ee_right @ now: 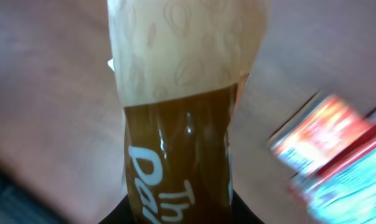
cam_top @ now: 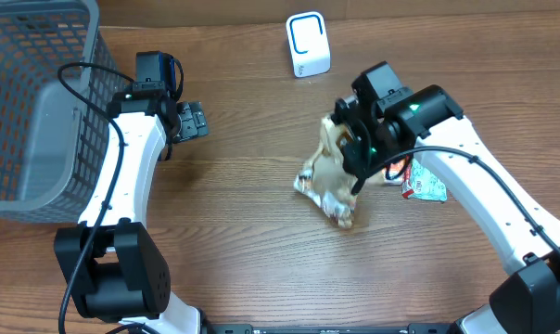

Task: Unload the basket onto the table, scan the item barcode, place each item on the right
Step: 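Carry the bread packet right, set it down, and release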

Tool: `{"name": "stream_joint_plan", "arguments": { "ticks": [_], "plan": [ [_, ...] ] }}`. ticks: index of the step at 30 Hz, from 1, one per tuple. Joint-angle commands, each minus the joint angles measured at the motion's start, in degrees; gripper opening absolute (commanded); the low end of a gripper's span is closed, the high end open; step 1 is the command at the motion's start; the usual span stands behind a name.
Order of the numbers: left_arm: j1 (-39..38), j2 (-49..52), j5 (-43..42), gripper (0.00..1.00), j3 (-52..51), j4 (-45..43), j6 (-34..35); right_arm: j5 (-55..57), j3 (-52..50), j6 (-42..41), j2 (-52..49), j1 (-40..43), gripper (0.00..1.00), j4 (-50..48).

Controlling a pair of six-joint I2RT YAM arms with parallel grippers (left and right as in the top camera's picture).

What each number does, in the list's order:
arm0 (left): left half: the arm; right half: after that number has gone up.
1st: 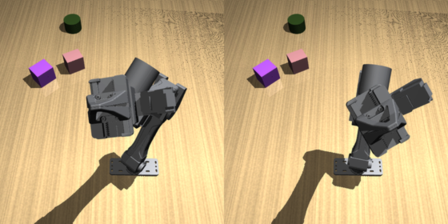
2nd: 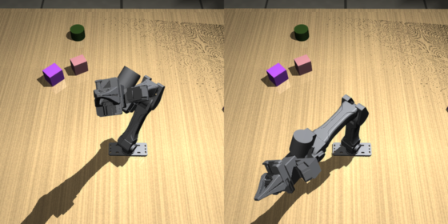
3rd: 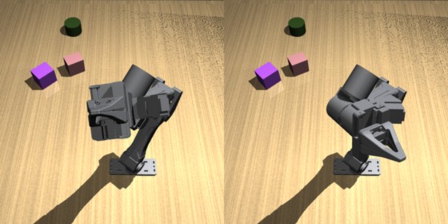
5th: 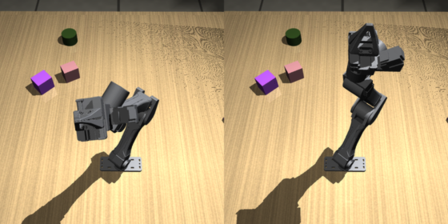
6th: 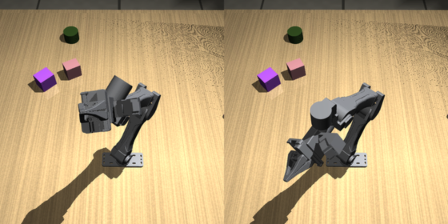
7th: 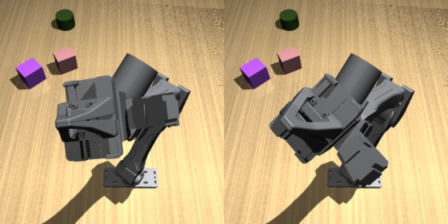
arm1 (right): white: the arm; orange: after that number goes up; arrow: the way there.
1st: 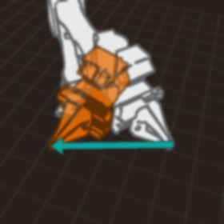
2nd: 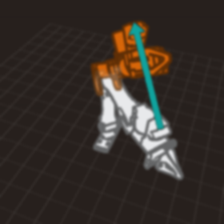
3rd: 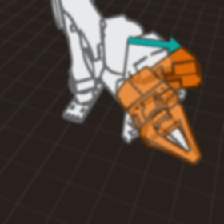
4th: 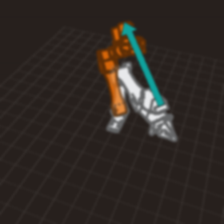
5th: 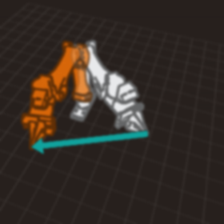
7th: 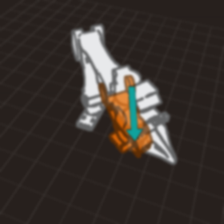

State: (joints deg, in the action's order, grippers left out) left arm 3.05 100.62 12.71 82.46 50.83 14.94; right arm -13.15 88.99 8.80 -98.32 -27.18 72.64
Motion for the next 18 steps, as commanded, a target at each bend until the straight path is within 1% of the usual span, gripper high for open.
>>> {"name": "stream_joint_plan", "arguments": {
  "ticks": [1,7,10,14,16,17,18],
  "plan": [
    [-0.07,-0.98,0.81,1.00,0.50,-0.09,-0.61,-6.40,-1.07,0.04,0.48,1.29,0.04,0.07],
    [-0.07,-0.98,0.81,1.00,0.50,-0.09,-0.61,-0.39,-5.97,0.66,0.26,1.49,0.04,-3.89],
    [-0.07,-0.98,0.81,1.00,0.50,-0.09,-0.61,1.88,-9.81,0.63,0.26,1.49,0.04,-7.48],
    [-0.07,-0.98,0.81,1.00,0.50,-0.09,-0.61,7.52,-13.46,0.61,0.26,1.49,0.04,-10.36],
    [-0.07,-0.98,0.81,1.00,0.50,-0.09,-0.61,9.92,-14.95,0.59,0.26,1.49,0.08,-11.87],
    [-0.07,-0.98,0.79,1.00,0.50,-0.09,-0.61,10.16,-15.63,0.59,0.26,1.49,0.22,-12.66],
    [-0.07,-0.98,0.79,1.00,0.50,-0.09,-0.61,10.16,-16.37,0.59,0.26,1.49,0.29,-13.42]
  ]
}}
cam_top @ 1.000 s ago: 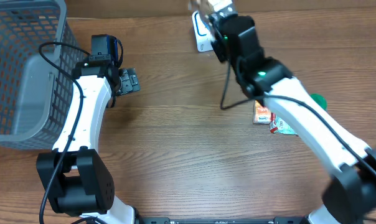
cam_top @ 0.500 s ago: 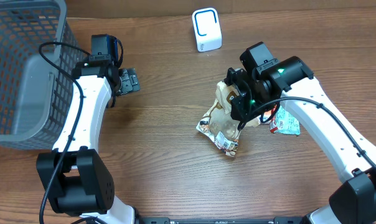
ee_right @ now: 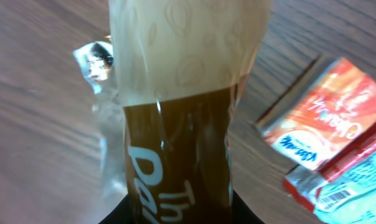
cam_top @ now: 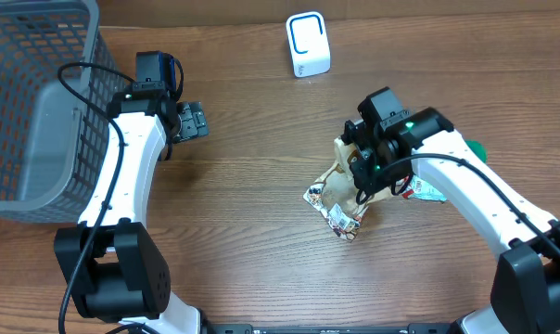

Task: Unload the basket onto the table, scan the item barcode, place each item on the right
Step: 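Carry the bread packet right, set it down, and release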

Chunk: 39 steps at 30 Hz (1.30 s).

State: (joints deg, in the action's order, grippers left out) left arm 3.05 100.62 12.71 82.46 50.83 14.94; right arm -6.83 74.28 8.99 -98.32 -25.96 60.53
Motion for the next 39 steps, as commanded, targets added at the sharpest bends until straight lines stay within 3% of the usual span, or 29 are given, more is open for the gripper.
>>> {"name": "stream_joint_plan", "arguments": {
  "ticks": [1,2,4,8,11,19,39],
  "plan": [
    [-0.07,-0.98,0.79,1.00,0.50,-0.09,-0.61,3.85,-2.10,0.39,0.26,0.26,0.41,-1.66],
    [-0.07,-0.98,0.79,1.00,0.50,-0.09,-0.61,3.91,-2.43,0.39,0.26,0.26,0.60,-1.99],
    [-0.07,-0.98,0.81,1.00,0.50,-0.09,-0.61,5.73,-2.78,0.31,0.26,0.26,0.79,-2.75],
    [-0.07,-0.98,0.79,1.00,0.50,-0.09,-0.61,16.74,-2.75,-5.38,0.26,0.26,1.00,-6.34],
    [-0.07,-0.98,0.81,1.00,0.50,-0.09,-0.61,23.63,-2.75,-11.82,0.26,0.26,1.00,-10.25],
    [-0.07,-0.98,0.79,1.00,0.50,-0.09,-0.61,23.67,-2.64,-25.57,0.28,0.26,1.00,-13.81],
    [-0.07,-0.98,0.81,1.00,0.50,-0.09,-0.61,23.47,-2.64,-25.73,0.28,0.26,1.00,-13.77]
  ]
}}
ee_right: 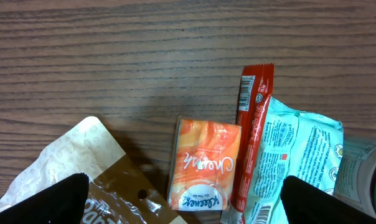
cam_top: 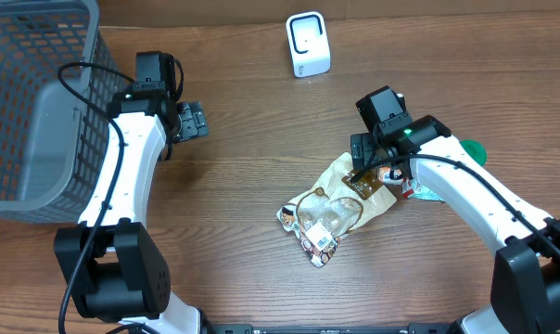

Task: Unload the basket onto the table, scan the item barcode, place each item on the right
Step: 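Carry the bread packet right, set it down, and release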

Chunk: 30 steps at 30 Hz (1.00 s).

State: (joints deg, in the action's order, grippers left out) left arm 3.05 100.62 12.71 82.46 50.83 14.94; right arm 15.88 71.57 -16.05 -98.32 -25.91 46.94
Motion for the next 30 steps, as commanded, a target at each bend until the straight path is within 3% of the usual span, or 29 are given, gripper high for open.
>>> {"name": "stream_joint_plan", "arguments": {
  "ticks": [1,9,15,22,30],
  "plan": [
    [-0.07,-0.98,0.79,1.00,0.50,-0.09,-0.61,0.76,0.07,-0.68,0.28,0.22,1.00,-0.17],
    [-0.07,-0.98,0.79,1.00,0.50,-0.09,-0.61,0.76,0.07,-0.68,0.24,0.24,1.00,-0.17],
    [-0.07,-0.98,0.81,1.00,0.50,-0.09,-0.61,0.81,0.07,-0.66,6.95,0.33,1.00,-0.15],
    [-0.07,-0.98,0.81,1.00,0.50,-0.09,-0.61,2.08,0.07,-0.04,22.88,1.57,1.00,-0.17],
    [-0.07,-0.98,0.79,1.00,0.50,-0.11,-0.61,1.86,-0.09,-0.07,49.77,1.66,1.00,0.15]
  ]
}}
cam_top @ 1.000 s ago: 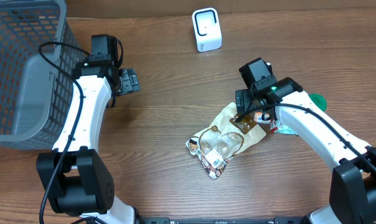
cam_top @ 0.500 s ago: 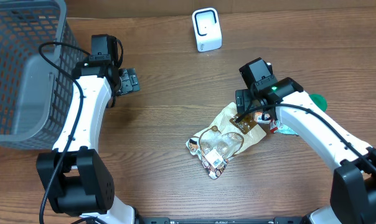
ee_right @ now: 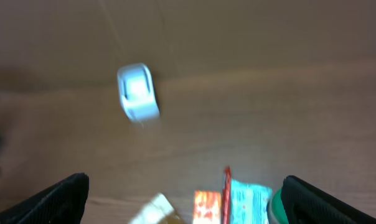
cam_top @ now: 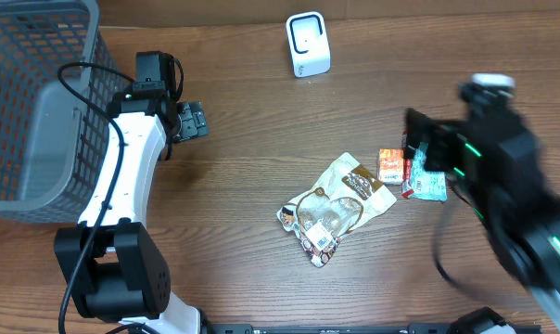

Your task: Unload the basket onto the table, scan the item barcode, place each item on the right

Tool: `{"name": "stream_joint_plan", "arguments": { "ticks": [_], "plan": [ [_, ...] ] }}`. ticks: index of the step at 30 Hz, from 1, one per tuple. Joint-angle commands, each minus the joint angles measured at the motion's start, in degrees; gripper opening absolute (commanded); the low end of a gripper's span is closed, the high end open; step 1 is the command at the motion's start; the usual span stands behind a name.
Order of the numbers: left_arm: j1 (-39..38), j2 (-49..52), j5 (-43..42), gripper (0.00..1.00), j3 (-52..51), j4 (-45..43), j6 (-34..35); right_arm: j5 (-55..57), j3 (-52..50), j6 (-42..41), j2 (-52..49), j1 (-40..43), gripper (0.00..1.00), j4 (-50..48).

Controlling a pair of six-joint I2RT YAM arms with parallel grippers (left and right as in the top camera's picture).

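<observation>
The brown-and-cream snack bag (cam_top: 337,206) lies flat on the wooden table (cam_top: 243,223), with a small barcode label at its lower end. The white scanner (cam_top: 308,44) stands at the far edge and shows blurred as the scanner (ee_right: 137,93) in the right wrist view. My right gripper (ee_right: 185,202) is open and holds nothing. It sits high above the small packets, and its arm (cam_top: 502,176) is motion-blurred at the right. My left gripper (cam_top: 191,121) rests near the basket, far from the bag. Its jaws are too small to read.
A grey mesh basket (cam_top: 30,102) fills the far left. Right of the bag lie an orange packet (cam_top: 389,165), a red bar (cam_top: 408,173) and a teal packet (cam_top: 430,186). A green-lidded object (ee_right: 276,205) sits beside them.
My right gripper was low over the bag's top end and the small packets. Now it is much higher and further right, still open. The bag lies where it did.
My right gripper held the bag upright off the table, left of the packets. Then it held the bag lower and nearer the packets. Later the bag lay flat and the gripper was open just above. Now the gripper is well clear.
</observation>
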State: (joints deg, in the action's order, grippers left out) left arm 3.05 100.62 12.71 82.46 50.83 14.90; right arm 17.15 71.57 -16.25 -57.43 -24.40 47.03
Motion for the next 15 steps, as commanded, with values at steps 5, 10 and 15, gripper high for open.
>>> {"name": "stream_joint_plan", "arguments": {
  "ticks": [5,10,15],
  "plan": [
    [-0.07,-0.98,0.79,1.00,0.50,-0.09,-0.57,0.59,-0.11,-0.09,23.74,0.15,1.00,6.29],
    [-0.07,-0.98,0.81,1.00,0.50,-0.09,-0.57,-0.92,-0.74,-0.31,32.33,1.42,1.00,13.73],
    [-0.07,-0.98,0.81,1.00,0.50,-0.09,-0.59,-2.38,-6.93,-0.31,40.83,3.82,1.00,14.43]
  ]
}}
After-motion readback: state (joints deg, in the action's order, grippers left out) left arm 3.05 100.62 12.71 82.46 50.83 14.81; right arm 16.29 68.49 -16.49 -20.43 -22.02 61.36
